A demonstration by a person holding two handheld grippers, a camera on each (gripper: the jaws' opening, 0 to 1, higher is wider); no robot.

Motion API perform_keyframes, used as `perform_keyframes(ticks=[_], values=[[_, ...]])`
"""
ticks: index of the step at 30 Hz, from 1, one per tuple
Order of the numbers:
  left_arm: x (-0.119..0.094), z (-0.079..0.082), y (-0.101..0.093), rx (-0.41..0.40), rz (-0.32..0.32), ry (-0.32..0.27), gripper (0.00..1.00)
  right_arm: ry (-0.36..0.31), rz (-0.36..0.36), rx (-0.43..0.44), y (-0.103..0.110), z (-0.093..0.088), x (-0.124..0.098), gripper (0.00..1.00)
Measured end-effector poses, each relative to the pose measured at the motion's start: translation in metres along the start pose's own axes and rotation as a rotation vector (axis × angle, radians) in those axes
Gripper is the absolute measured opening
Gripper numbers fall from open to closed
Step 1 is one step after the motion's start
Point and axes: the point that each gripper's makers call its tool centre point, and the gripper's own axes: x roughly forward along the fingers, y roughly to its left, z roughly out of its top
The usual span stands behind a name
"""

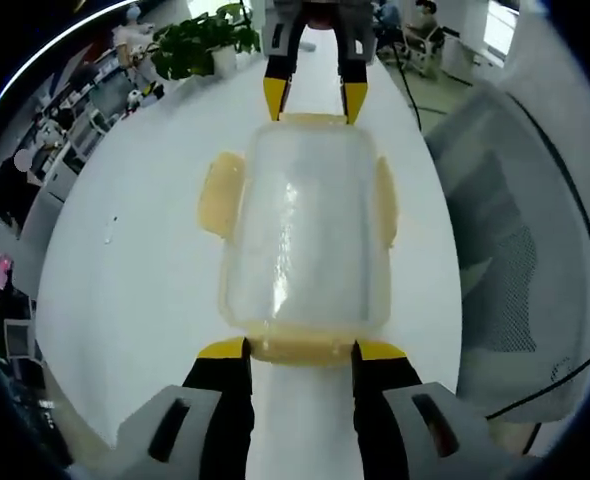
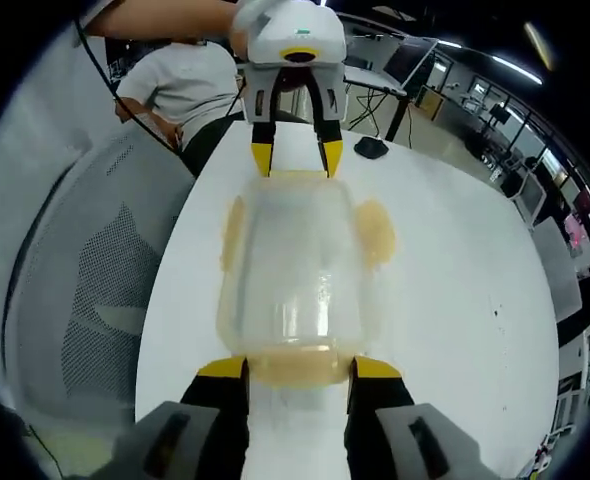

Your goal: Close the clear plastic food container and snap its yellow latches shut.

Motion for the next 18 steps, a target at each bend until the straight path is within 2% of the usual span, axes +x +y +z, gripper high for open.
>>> perform_keyframes(ticks=[18], values=[[0.018,0.028,0.006,0.005,-0.007,-0.015,0.36,0.002,0.000,0.014,-0.007,-0.032,-0.010,0.34]])
